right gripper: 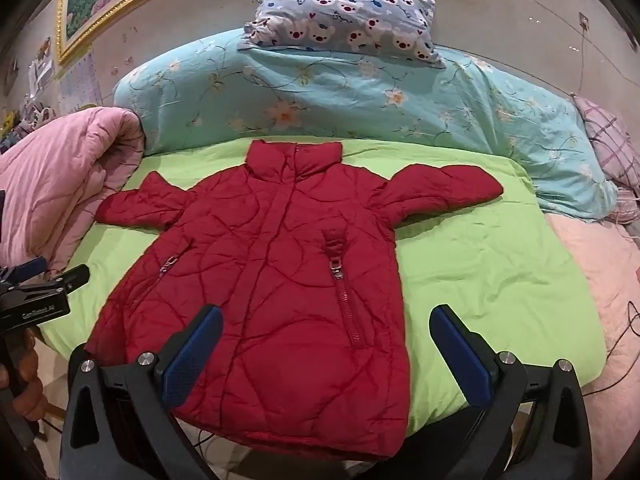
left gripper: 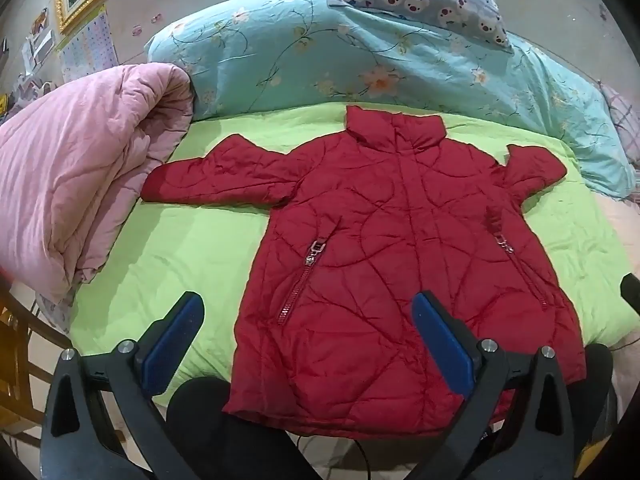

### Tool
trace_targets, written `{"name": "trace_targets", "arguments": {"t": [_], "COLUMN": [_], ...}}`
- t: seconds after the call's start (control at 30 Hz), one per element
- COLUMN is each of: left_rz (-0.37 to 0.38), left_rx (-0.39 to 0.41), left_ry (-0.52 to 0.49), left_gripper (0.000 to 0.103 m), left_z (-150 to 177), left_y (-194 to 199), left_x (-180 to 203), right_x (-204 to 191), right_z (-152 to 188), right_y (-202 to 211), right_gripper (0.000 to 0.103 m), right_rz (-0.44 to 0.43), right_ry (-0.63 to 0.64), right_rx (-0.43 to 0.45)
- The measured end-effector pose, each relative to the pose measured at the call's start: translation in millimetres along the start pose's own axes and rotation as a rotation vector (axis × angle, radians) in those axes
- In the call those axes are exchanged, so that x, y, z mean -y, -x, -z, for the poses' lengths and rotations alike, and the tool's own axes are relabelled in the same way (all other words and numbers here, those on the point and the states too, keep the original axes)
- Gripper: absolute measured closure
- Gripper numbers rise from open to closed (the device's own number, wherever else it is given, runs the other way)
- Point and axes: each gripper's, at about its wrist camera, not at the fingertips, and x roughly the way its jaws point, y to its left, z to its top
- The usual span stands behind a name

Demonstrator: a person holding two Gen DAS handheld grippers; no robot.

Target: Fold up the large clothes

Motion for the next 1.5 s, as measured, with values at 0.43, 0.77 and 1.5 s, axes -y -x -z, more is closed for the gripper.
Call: {"name": "trace_targets", "arguments": {"t": [0.43, 0.77, 1.5], "left_rz": [0.043, 0.049, 0.038], "left_rx": [0.054, 0.046, 0.032], "left_ry": [-0.048, -0.040, -0.045], "left_gripper": [0.000, 0.000, 0.000], "left_z": [5.6, 7.5, 4.7], "left_y": [29.5, 26.8, 27.1], "left_x": [6.1, 7.0, 2.9], "right_x": [-10.8, -14.2, -14.4], "right_z": [17.2, 16.7, 15.8], "right_y": [19.9, 18.0, 18.3], "right_gripper": [0.000, 0.000, 0.000], "right_rz": [-0.095, -0.099, -0.100], "right_ry": [0.028, 0.037, 0.032], "right_rx": [-0.031, -0.042, -0.043]}}
